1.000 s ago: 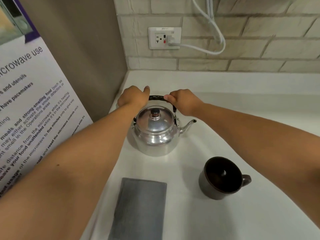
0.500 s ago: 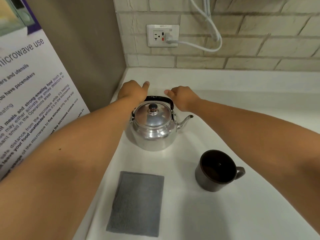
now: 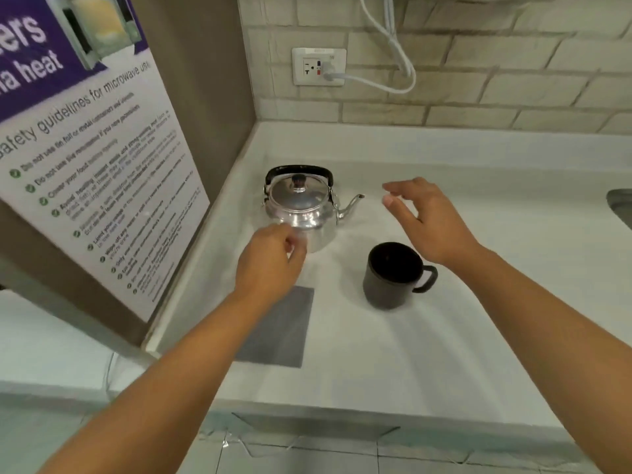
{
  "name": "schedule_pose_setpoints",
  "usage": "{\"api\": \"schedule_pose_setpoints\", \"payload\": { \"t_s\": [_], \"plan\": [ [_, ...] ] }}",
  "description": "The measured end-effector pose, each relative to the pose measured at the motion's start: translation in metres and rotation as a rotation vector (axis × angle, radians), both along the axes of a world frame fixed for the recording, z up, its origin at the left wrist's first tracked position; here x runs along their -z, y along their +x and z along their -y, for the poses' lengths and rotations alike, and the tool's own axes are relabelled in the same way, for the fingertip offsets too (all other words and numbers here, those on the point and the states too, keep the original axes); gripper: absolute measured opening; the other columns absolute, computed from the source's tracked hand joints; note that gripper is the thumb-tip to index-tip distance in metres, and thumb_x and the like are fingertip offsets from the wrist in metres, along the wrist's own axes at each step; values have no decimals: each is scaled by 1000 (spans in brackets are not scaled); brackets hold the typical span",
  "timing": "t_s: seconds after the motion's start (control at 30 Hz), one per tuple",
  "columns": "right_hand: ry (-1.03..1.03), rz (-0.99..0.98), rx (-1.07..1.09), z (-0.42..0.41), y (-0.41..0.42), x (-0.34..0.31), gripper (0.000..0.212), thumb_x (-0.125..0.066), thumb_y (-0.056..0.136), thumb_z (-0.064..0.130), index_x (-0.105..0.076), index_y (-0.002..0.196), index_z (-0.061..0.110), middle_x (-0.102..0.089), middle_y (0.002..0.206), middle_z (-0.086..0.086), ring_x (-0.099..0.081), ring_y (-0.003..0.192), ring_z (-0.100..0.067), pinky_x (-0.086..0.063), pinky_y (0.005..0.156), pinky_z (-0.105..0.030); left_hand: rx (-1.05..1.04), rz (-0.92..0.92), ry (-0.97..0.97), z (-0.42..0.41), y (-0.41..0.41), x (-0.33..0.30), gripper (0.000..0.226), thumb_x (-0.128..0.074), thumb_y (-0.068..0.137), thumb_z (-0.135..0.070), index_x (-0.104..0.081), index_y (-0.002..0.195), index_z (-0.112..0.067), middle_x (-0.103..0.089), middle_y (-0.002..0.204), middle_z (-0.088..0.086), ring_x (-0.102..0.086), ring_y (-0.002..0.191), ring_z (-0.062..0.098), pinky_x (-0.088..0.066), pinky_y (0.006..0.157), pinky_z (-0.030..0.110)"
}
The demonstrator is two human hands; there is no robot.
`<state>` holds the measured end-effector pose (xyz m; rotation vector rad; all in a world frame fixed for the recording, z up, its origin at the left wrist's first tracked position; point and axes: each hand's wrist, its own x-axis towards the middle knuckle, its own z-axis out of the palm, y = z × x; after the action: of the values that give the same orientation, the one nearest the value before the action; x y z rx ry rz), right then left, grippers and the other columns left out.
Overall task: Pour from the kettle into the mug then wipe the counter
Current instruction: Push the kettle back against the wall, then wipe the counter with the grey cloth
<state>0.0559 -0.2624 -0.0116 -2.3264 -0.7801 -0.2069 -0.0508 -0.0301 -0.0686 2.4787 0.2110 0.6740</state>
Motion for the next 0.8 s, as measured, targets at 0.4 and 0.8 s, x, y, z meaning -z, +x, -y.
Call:
{"api": "schedule_pose_setpoints", "payload": {
  "t_s": [0.4,0.8],
  "plan": [
    [-388,-312,126,105,-86,124,56,-27,102,33,-12,152,12,-4,162,-7,6,148,-24,4,116,-32,216,-575,264,39,-17,79,52,-12,103,-36,4,151,-22,5,161,-2,9,146,14,9,117,34],
    [-382,-311,107,112,-83,126,60,-26,100,43,-9,152,18,-1,162,2,8,147,-15,6,115,-24,123,-562,288,54,-59,81,54,-11,101,-41,4,151,-24,3,161,-3,10,146,14,8,117,34]
  ]
}}
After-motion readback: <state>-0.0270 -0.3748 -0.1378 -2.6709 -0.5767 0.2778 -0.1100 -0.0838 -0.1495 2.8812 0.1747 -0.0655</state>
